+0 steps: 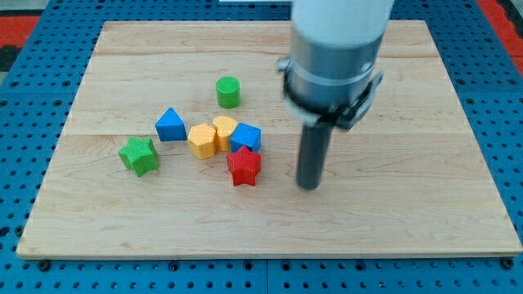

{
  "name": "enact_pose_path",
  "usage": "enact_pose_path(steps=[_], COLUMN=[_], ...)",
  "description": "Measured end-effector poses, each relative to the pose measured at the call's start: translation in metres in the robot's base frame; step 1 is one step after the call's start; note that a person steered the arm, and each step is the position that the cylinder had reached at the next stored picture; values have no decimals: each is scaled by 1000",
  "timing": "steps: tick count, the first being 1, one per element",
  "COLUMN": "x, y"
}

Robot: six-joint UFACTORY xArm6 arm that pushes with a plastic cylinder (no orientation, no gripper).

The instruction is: Move the red blocks to the right

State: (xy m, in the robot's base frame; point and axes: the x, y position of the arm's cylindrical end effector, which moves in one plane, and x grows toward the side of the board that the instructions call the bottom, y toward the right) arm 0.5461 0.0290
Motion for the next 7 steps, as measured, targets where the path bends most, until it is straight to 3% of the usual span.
enact_pose_path(steps=[1, 2, 4, 5, 6, 7], x=[2, -31, -64, -25, -20, -83], y=[-80, -91, 11, 32, 41, 47])
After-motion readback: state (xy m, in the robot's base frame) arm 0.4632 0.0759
